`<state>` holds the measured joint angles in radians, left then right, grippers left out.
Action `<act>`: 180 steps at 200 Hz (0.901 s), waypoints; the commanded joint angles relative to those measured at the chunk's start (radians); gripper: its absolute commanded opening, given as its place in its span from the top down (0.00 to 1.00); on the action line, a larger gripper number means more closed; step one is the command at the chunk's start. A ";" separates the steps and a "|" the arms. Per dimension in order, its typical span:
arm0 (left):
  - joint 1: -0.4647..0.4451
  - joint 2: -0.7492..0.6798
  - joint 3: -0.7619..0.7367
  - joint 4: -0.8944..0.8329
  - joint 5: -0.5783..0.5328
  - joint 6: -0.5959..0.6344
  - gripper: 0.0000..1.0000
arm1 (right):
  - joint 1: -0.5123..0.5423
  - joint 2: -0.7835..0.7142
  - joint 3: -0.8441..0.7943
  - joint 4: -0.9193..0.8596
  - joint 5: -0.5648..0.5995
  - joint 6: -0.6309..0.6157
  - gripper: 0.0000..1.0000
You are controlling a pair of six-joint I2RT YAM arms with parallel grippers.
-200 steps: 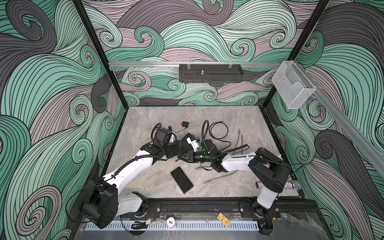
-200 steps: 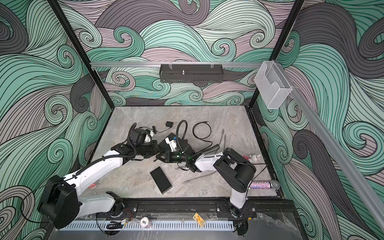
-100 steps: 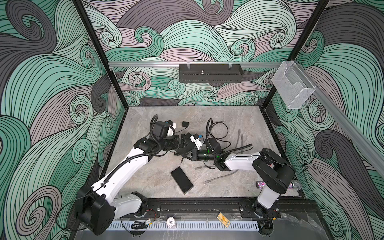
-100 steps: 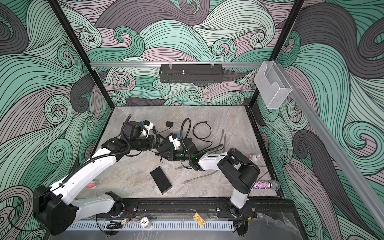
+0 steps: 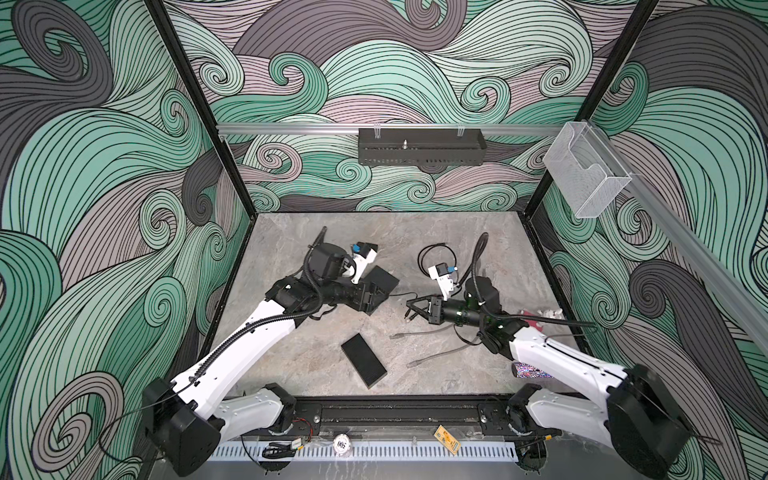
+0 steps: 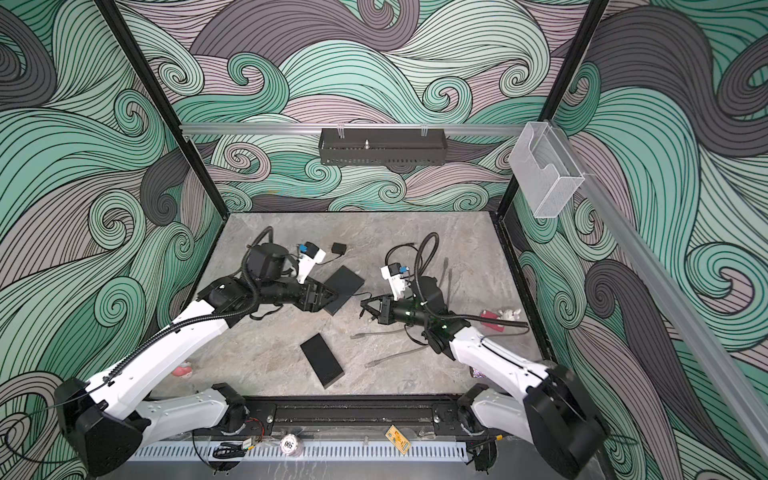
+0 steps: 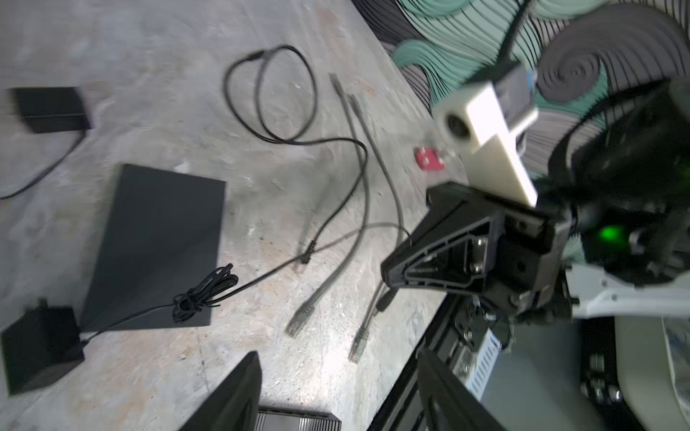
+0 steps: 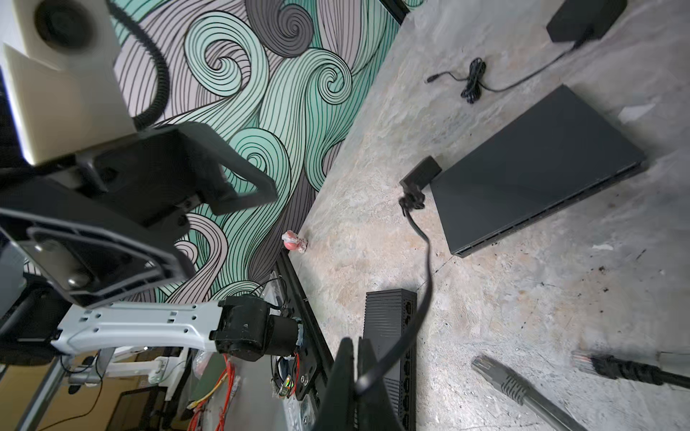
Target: Insert the plug into the switch port
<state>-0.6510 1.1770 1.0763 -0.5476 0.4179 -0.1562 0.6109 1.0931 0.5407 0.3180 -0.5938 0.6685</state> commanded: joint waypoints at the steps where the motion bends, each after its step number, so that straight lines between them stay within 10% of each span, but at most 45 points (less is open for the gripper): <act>1: -0.110 0.022 0.038 -0.009 -0.004 0.254 0.33 | -0.008 -0.060 -0.026 -0.108 0.013 -0.052 1.00; 88: -0.182 0.103 -0.007 0.126 0.007 0.262 0.62 | -0.009 -0.134 -0.049 -0.030 -0.033 0.027 1.00; 180: -0.192 0.113 -0.042 0.177 0.025 0.194 0.68 | -0.009 -0.165 -0.079 0.185 -0.008 0.175 1.00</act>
<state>-0.8387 1.2816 1.0317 -0.3946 0.4267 0.0685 0.6064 0.9329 0.4778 0.3614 -0.6094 0.7712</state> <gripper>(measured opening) 0.327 0.048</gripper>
